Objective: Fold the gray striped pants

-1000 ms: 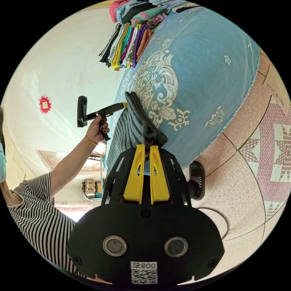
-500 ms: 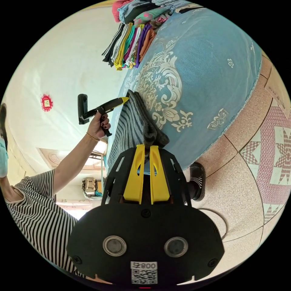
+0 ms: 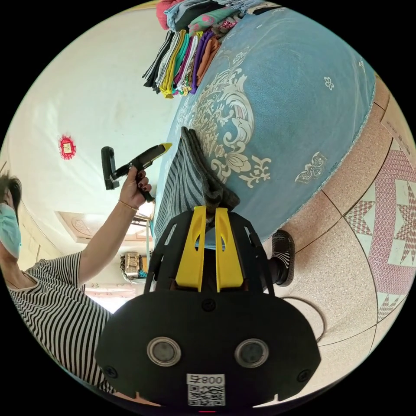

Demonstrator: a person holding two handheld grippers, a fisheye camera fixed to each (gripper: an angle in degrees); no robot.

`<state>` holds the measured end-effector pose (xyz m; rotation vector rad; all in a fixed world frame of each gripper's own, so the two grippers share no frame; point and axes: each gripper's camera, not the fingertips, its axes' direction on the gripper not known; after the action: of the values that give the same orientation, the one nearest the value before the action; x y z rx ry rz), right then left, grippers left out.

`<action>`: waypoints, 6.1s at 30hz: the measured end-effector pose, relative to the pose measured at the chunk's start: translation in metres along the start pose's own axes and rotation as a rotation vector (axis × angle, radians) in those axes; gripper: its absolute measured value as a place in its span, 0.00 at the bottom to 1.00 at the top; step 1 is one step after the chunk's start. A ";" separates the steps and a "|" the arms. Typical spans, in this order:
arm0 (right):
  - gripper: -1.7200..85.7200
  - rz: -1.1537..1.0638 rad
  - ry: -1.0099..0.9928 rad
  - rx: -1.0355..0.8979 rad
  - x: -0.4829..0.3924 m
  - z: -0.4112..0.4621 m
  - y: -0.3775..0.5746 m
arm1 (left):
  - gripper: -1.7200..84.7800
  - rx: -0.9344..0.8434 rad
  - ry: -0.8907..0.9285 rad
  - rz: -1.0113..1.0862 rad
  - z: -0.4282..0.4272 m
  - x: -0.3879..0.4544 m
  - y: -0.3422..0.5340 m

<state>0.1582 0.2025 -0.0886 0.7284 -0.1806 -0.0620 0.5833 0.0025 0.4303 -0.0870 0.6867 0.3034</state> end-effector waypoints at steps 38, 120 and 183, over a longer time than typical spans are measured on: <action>0.08 -1.079 0.071 -0.906 -0.427 0.594 0.061 | 0.11 0.187 -0.076 -0.704 -0.120 -0.442 0.779; 0.02 -0.600 0.569 -0.499 -0.280 0.206 0.041 | 0.02 -0.025 -0.068 -0.648 -0.287 -0.179 0.735; 0.09 -0.576 0.096 -0.153 -0.185 -0.005 0.121 | 0.15 -0.375 0.113 0.033 -0.078 0.065 0.001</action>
<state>-0.0234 0.3179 -0.0374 0.6106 0.1295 -0.5824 0.5832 0.0057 0.3288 -0.4533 0.7367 0.4595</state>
